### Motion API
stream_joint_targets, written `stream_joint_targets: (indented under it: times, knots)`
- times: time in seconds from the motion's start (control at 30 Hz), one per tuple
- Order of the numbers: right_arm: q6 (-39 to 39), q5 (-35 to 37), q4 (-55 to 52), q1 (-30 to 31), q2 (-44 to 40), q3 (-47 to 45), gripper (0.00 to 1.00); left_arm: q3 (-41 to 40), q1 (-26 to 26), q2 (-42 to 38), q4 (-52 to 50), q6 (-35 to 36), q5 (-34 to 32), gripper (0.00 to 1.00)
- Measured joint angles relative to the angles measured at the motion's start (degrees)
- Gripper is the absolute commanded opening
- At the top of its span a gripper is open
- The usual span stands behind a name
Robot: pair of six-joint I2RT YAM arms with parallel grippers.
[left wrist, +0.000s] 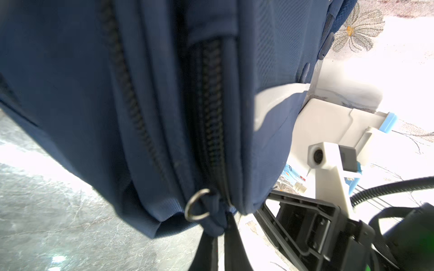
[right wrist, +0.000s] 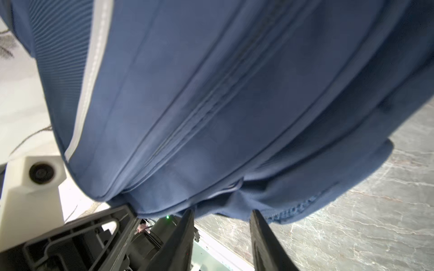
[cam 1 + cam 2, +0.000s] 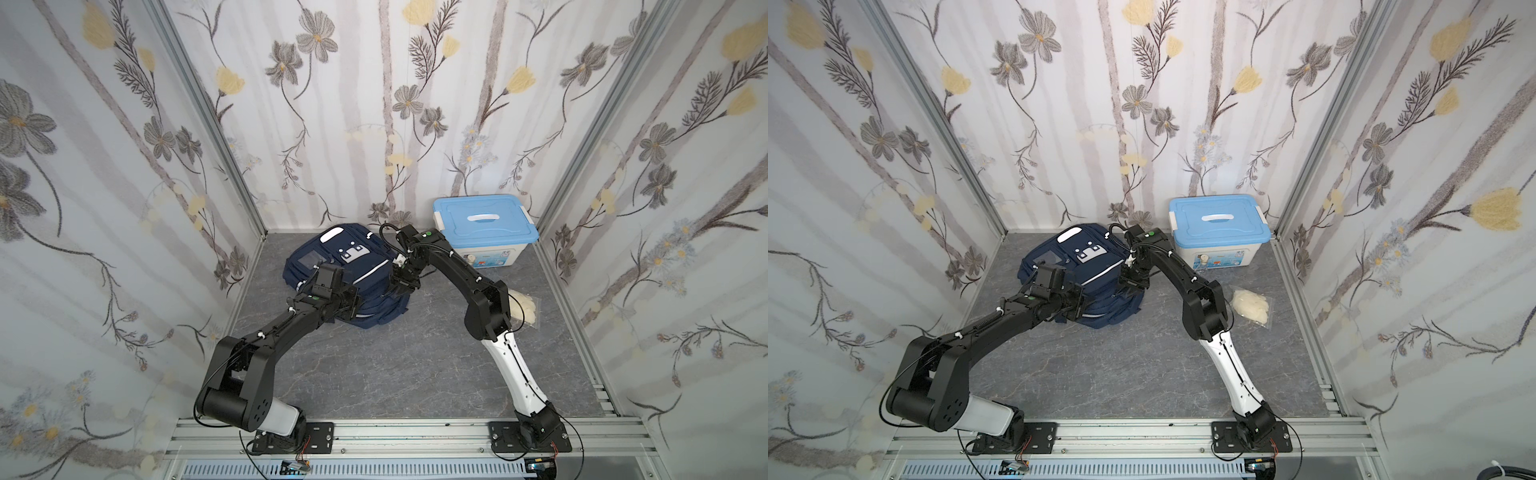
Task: Zip up the backpack
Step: Zip the zipper on the backpack.
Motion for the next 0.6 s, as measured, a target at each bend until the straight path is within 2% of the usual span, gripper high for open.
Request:
stream_joint_targets:
  times: [0.13,0.6]
  knots:
    - [1.7,-0.3,1.3,-0.5,0.9,1.4,0.37,-0.5,0.1,0.1,0.5,0.0,0.3,0.00]
    - [4.6,-1.6,3.0,-0.4,1.9,-1.0,0.30,-0.9,0.1,1.2,1.9,-0.6,1.1,0.00]
